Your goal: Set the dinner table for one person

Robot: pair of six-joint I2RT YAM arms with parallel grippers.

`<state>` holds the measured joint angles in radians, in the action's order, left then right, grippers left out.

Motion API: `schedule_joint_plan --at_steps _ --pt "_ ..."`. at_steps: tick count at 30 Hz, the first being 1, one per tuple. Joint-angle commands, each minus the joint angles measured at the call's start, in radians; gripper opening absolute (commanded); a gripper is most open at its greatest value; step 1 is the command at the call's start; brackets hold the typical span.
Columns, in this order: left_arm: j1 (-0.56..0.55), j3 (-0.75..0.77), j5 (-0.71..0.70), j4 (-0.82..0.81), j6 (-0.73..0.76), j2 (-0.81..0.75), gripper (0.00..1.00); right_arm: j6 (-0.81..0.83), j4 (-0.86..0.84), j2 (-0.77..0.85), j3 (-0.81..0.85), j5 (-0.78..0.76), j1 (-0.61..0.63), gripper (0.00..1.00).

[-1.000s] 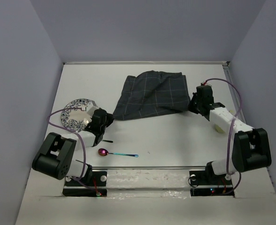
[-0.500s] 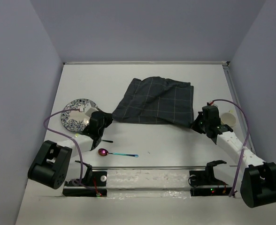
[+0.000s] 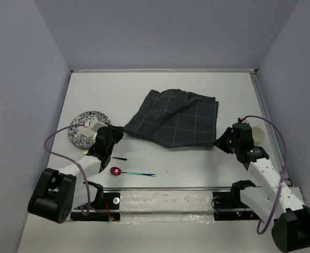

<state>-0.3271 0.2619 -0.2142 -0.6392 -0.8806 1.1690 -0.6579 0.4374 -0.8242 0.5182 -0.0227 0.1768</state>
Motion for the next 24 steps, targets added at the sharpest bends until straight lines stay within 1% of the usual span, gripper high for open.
schedule_joint_plan --at_steps 1,4,5,6,7,9,10,14,15,16,17,18,20,21,22,23,24 --pt "0.023 -0.004 0.013 -0.054 0.02 -0.061 0.0 -0.037 0.049 0.046 -0.02 0.06 -0.005 0.3" --pt "0.033 0.0 0.032 -0.056 0.029 -0.077 0.0 -0.034 0.061 0.063 -0.004 0.049 -0.005 0.41" --pt "0.036 0.0 0.033 -0.056 0.031 -0.08 0.0 -0.032 0.064 0.062 0.002 0.049 -0.005 0.47" --pt "0.04 -0.003 0.035 -0.056 0.032 -0.089 0.0 -0.026 0.072 0.063 0.015 0.047 -0.005 0.49" --pt "0.042 -0.006 0.038 -0.059 0.034 -0.092 0.0 -0.023 0.073 0.063 0.02 0.041 -0.005 0.49" --pt "0.042 -0.019 0.048 -0.076 0.034 -0.098 0.0 -0.016 0.051 0.038 0.019 -0.011 -0.005 0.66" --pt "0.042 -0.026 0.052 -0.082 0.034 -0.1 0.0 -0.013 0.034 0.037 0.02 -0.019 -0.005 0.66" --pt "0.042 -0.041 0.056 -0.091 0.038 -0.106 0.0 -0.008 -0.089 -0.148 0.028 -0.019 -0.005 0.66" --pt "0.042 -0.044 0.061 -0.091 0.04 -0.106 0.0 -0.008 -0.136 -0.236 0.038 -0.026 -0.005 0.66" --pt "0.042 -0.047 0.062 -0.093 0.043 -0.108 0.0 -0.009 -0.164 -0.278 0.045 -0.036 -0.005 0.65" --pt "0.042 -0.05 0.062 -0.093 0.043 -0.109 0.0 -0.011 -0.186 -0.317 0.052 -0.036 -0.005 0.57" --pt "0.042 -0.056 0.062 -0.093 0.046 -0.114 0.0 -0.005 -0.228 -0.388 0.062 -0.025 -0.005 0.53" --pt "0.042 -0.065 0.062 -0.096 0.051 -0.115 0.0 -0.009 -0.268 -0.459 0.089 -0.026 -0.005 0.43" --pt "0.043 -0.072 0.064 -0.099 0.052 -0.115 0.0 -0.008 -0.288 -0.528 0.104 -0.032 -0.005 0.39" --pt "0.042 -0.075 0.065 -0.099 0.055 -0.115 0.0 -0.008 -0.299 -0.562 0.117 -0.034 -0.005 0.36" --pt "0.043 -0.076 0.067 -0.099 0.057 -0.115 0.0 -0.008 -0.31 -0.596 0.147 -0.031 -0.005 0.23" --pt "0.042 -0.081 0.068 -0.099 0.06 -0.117 0.0 -0.003 -0.316 -0.625 0.166 -0.023 -0.005 0.16"
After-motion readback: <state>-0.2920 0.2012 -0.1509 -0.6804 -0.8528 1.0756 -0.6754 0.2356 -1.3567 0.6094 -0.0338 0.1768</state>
